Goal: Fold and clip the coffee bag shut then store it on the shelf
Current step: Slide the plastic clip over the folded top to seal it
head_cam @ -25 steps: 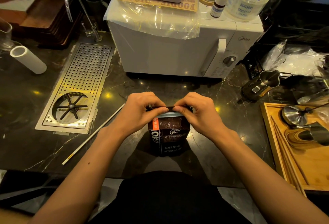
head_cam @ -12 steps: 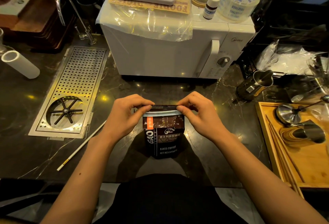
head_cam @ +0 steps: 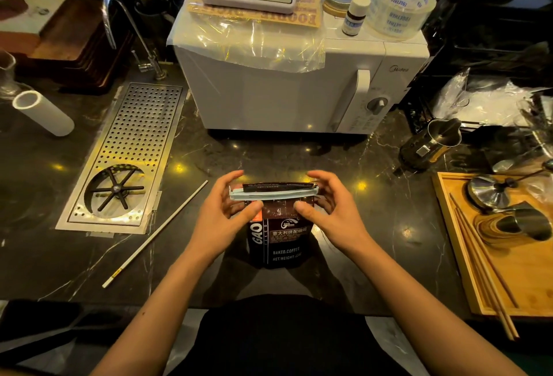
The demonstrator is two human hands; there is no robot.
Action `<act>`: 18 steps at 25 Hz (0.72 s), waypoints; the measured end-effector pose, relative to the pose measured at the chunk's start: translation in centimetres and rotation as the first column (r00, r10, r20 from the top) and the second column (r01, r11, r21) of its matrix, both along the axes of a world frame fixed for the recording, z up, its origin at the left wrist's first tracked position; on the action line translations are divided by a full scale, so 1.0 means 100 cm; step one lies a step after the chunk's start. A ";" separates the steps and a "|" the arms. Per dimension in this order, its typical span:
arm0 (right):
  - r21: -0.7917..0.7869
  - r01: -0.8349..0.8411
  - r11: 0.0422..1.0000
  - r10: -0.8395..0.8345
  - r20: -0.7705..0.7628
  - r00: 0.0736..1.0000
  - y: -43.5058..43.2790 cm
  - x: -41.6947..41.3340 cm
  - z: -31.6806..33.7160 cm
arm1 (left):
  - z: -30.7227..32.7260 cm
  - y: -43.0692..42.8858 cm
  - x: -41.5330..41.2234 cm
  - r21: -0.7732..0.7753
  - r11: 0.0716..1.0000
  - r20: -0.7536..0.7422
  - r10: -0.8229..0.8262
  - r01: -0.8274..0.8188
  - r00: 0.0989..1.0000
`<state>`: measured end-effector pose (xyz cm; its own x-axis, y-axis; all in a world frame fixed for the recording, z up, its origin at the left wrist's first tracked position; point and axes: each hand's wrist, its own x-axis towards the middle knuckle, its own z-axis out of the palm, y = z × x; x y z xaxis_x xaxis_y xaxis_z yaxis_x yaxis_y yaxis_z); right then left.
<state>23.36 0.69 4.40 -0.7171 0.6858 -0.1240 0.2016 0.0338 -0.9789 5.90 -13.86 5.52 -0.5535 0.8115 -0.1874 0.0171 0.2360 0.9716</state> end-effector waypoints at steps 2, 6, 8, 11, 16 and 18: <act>0.002 -0.052 0.999 0.051 0.051 0.997 -0.002 0.001 -0.002 | -0.005 -0.001 0.000 -0.042 0.999 0.049 -0.014 0.016 0.999; -0.075 -0.095 0.993 0.101 0.077 0.992 -0.008 0.007 -0.004 | -0.011 -0.005 0.002 -0.069 0.996 0.110 -0.049 0.057 0.993; -0.096 -0.108 0.990 0.116 0.084 0.990 -0.011 0.010 -0.005 | -0.011 -0.005 0.003 -0.059 0.997 0.104 -0.047 0.054 0.993; -0.072 -0.082 0.994 0.089 0.097 0.991 -0.014 0.012 -0.009 | -0.009 -0.003 0.002 -0.046 0.998 0.061 -0.043 0.046 0.997; -0.011 -0.037 0.999 0.038 0.107 0.994 -0.018 0.011 -0.012 | -0.008 -0.004 -0.003 -0.029 0.996 -0.007 -0.083 0.083 0.997; -0.026 -0.020 0.999 0.022 0.111 0.994 -0.020 0.011 -0.013 | -0.009 -0.003 0.002 -0.012 0.999 0.013 -0.046 0.046 0.999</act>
